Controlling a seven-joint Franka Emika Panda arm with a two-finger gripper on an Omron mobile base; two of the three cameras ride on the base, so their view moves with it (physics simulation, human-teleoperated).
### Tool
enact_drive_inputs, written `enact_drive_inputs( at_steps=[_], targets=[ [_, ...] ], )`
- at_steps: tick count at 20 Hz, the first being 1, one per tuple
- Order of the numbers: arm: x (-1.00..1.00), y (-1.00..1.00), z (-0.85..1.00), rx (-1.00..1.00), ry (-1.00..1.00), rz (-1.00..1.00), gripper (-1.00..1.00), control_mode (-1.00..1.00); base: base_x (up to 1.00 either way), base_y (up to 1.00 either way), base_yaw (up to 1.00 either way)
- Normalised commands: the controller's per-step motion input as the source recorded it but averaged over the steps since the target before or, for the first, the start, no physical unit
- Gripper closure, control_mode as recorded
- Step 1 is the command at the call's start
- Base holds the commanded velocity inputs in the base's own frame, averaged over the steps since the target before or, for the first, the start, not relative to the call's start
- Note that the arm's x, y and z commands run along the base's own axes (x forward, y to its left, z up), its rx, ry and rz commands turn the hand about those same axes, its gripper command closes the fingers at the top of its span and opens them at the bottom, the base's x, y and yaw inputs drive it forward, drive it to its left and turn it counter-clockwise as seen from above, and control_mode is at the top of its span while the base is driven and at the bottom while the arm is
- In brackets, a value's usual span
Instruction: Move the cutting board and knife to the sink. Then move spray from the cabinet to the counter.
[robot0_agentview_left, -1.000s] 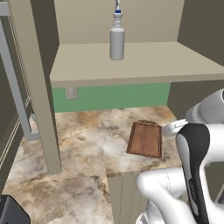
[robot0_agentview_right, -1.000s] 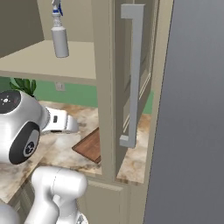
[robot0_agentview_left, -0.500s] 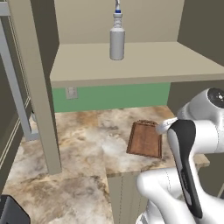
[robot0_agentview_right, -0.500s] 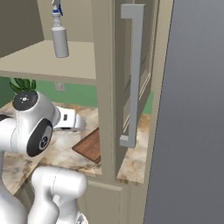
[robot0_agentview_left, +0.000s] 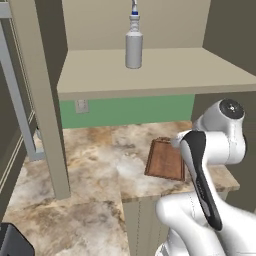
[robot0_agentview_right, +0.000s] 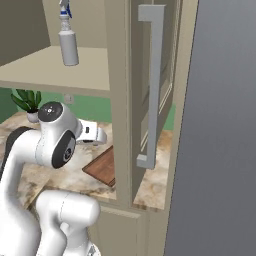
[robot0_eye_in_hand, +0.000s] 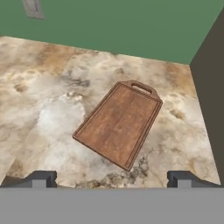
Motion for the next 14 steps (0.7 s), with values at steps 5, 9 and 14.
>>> enact_drive_inputs(
  at_steps=[5, 9, 14],
  targets=[
    [0.56, -0.04, -0.31, 0.00, 0.00, 0.00, -1.00, -1.00, 0.00, 0.00, 0.00],
    [0.60, -0.02, -0.42, 0.00, 0.00, 0.00, -1.00, -1.00, 0.00, 0.00, 0.00],
    [0.61, -0.06, -0.34, 0.00, 0.00, 0.00, -1.00, -1.00, 0.00, 0.00, 0.00]
  ],
)
